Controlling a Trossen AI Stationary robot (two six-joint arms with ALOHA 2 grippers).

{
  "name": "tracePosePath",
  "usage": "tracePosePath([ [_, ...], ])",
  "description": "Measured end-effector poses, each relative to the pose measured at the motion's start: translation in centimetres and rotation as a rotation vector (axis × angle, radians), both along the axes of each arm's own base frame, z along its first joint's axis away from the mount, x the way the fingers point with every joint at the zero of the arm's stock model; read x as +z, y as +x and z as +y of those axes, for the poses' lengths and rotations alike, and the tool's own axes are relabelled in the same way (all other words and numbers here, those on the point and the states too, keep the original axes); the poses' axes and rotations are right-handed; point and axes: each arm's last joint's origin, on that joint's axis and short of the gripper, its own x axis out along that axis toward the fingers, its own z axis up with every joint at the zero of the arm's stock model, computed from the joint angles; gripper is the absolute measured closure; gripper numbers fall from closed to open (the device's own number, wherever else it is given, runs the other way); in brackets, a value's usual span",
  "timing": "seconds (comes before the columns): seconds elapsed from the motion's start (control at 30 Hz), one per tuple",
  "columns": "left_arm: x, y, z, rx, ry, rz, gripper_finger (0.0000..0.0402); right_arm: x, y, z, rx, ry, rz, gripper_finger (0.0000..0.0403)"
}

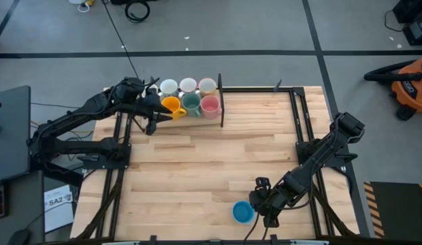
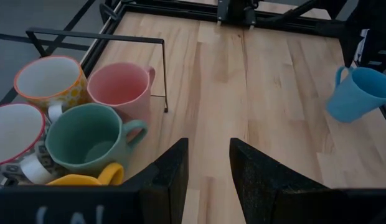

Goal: Place coffee mugs
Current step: Put the blue mug on the shelf

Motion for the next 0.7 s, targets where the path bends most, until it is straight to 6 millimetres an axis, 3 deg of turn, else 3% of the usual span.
tracePosePath([
  [0.2,0.0,0.0,0.0,0.000,0.000,0.000,0.0278,-0.4,0.1,0.1,0.005,-0.009,0.004,0.0259],
  [0.43,0.0,0.0,0.0,0.000,0.000,0.001,0.0278,-2.5,0.7,0.6,0.044,-0.071,0.038,0.0259],
  [0.7,0.0,0.0,0.0,-0.001,0.001,0.001,0.0278,-2.7,0.9,0.7,0.035,-0.078,0.021,0.0264],
])
